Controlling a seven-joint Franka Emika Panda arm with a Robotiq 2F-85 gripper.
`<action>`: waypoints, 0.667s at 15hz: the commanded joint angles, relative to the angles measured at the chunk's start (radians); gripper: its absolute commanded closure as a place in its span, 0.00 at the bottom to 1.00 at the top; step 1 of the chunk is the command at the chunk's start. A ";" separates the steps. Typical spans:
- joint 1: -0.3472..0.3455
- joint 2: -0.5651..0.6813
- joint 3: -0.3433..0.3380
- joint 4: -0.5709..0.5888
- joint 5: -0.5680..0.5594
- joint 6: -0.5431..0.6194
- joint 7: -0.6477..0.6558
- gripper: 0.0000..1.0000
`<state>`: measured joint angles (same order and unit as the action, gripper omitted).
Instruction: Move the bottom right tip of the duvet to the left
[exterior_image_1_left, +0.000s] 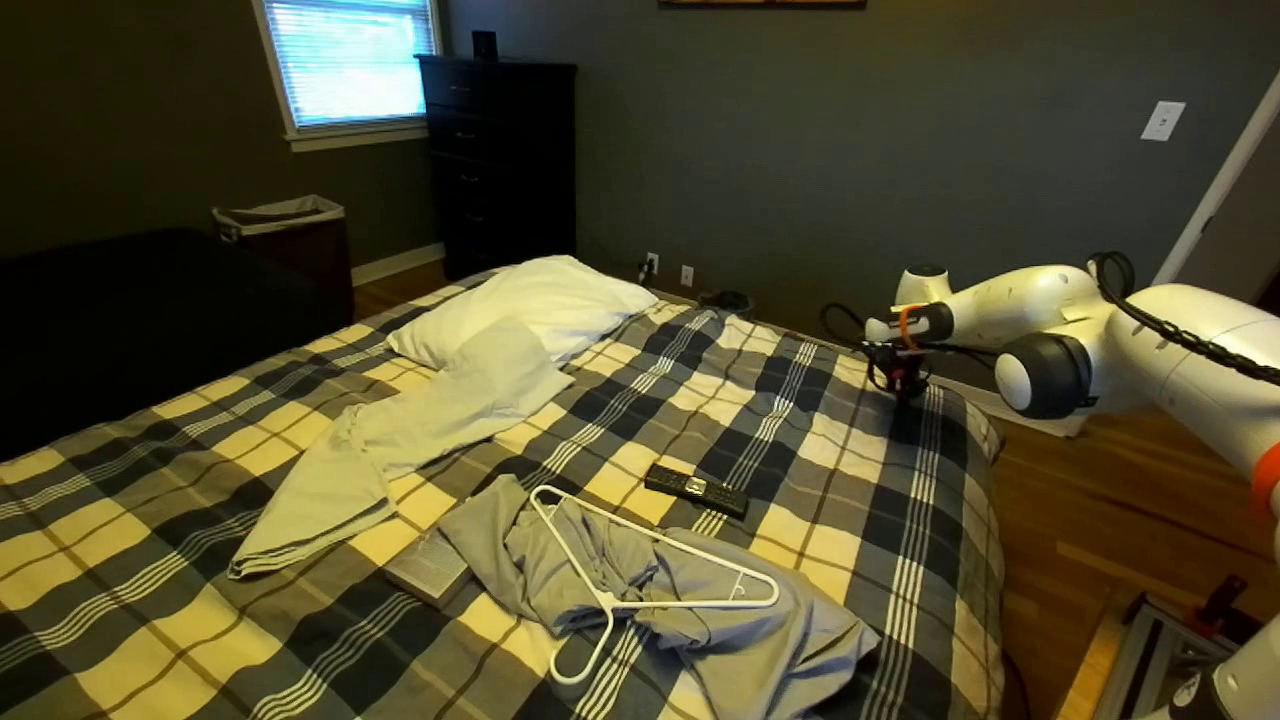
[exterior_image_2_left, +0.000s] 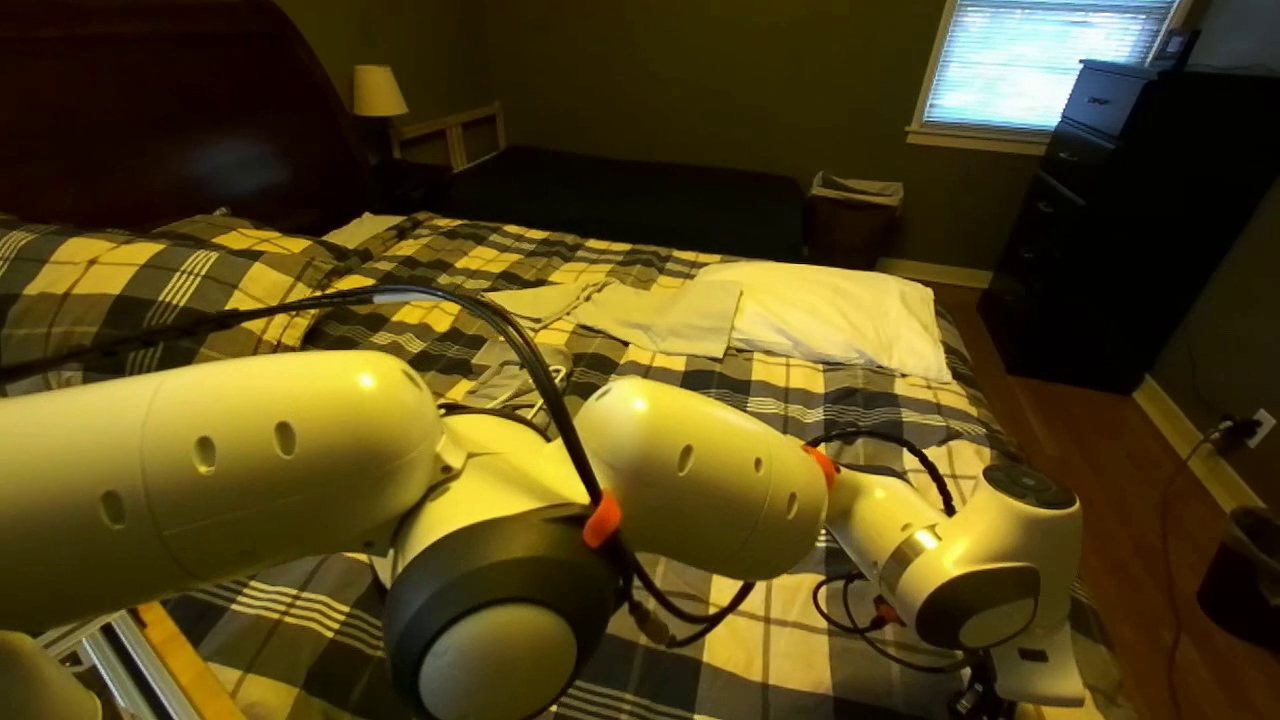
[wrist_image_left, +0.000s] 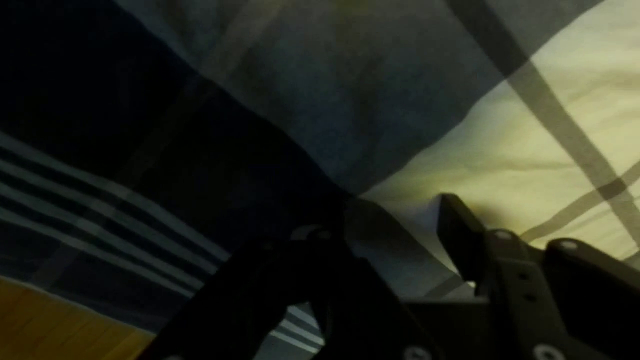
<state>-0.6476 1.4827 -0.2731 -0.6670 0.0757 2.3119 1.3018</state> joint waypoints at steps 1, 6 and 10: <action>-0.035 0.008 0.080 0.008 0.029 -0.016 -0.067 0.16; -0.037 0.002 0.099 -0.030 0.028 -0.033 -0.087 0.00; -0.034 0.002 0.096 -0.040 0.026 -0.056 -0.102 0.36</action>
<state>-0.6747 1.4849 -0.1878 -0.6960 0.0837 2.2881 1.2288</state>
